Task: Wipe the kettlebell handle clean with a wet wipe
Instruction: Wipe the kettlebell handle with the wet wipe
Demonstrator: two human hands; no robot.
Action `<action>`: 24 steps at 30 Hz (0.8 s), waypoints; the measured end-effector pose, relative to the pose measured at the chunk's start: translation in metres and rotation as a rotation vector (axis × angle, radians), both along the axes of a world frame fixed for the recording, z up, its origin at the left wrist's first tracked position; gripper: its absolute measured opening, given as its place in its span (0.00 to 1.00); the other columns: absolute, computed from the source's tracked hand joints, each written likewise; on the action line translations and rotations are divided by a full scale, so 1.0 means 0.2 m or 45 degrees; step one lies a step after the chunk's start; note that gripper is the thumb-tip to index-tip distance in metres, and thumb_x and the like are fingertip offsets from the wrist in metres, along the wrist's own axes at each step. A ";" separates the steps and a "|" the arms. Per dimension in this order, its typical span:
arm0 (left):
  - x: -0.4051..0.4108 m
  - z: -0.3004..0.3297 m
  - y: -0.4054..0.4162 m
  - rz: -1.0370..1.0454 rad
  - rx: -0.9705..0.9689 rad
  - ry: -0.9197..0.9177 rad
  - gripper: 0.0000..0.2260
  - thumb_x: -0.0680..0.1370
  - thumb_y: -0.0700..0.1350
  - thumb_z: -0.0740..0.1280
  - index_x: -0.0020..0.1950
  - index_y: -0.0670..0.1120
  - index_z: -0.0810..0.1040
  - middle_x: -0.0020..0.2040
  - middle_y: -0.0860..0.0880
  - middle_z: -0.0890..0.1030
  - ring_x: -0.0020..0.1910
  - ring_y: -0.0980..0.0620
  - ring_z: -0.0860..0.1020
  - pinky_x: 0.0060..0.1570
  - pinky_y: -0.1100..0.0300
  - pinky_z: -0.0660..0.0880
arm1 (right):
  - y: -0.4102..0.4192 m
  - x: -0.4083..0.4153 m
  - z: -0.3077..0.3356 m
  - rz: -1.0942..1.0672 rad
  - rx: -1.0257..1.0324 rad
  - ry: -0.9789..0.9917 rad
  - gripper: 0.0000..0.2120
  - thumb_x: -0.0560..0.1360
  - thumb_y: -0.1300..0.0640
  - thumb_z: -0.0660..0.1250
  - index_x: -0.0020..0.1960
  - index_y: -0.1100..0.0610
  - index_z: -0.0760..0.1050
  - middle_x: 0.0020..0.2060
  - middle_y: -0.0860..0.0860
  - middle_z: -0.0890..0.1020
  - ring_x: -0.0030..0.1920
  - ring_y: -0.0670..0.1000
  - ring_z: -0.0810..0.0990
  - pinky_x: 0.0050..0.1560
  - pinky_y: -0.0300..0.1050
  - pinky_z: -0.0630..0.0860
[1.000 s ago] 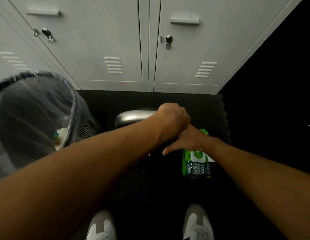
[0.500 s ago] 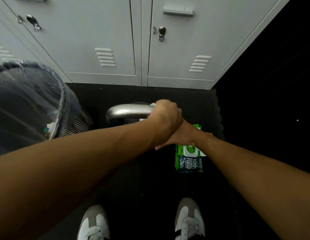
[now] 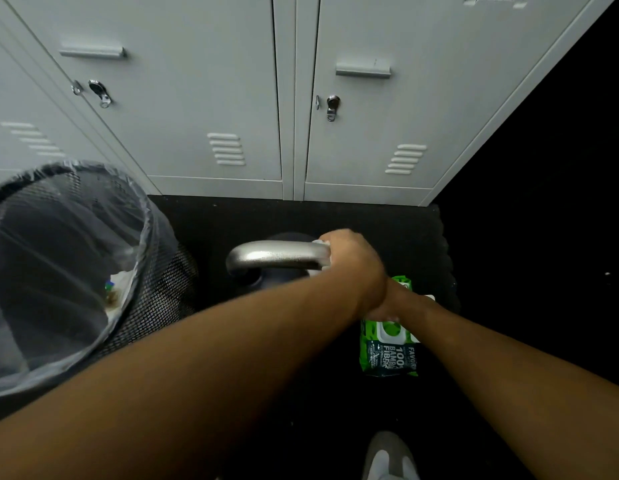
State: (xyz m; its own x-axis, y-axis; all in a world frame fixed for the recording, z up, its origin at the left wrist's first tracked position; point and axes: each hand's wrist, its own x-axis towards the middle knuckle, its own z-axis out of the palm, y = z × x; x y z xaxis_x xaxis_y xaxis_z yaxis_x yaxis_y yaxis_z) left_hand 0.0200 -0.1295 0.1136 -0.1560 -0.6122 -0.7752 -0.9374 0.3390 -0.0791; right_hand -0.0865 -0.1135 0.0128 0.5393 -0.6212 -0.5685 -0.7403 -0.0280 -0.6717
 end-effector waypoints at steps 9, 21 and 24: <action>0.01 -0.06 -0.04 -0.290 -0.030 -0.010 0.21 0.80 0.40 0.67 0.72 0.43 0.69 0.69 0.41 0.73 0.70 0.40 0.70 0.68 0.46 0.68 | 0.00 0.03 -0.02 -0.005 -0.028 0.032 0.29 0.73 0.55 0.78 0.71 0.53 0.72 0.56 0.42 0.75 0.61 0.44 0.71 0.62 0.40 0.68; 0.30 0.13 0.38 0.527 -0.827 1.205 0.15 0.84 0.51 0.58 0.63 0.47 0.79 0.58 0.48 0.82 0.57 0.50 0.79 0.60 0.58 0.72 | 0.05 0.04 0.00 -0.081 -0.077 0.077 0.35 0.57 0.35 0.84 0.60 0.41 0.77 0.60 0.39 0.80 0.62 0.43 0.77 0.66 0.45 0.74; 0.29 0.19 0.55 1.387 -0.614 1.768 0.16 0.83 0.57 0.59 0.63 0.53 0.80 0.55 0.54 0.85 0.56 0.59 0.81 0.59 0.61 0.76 | 0.05 0.02 -0.05 -0.109 -0.065 0.018 0.48 0.51 0.32 0.84 0.67 0.44 0.74 0.59 0.39 0.82 0.63 0.43 0.78 0.67 0.51 0.76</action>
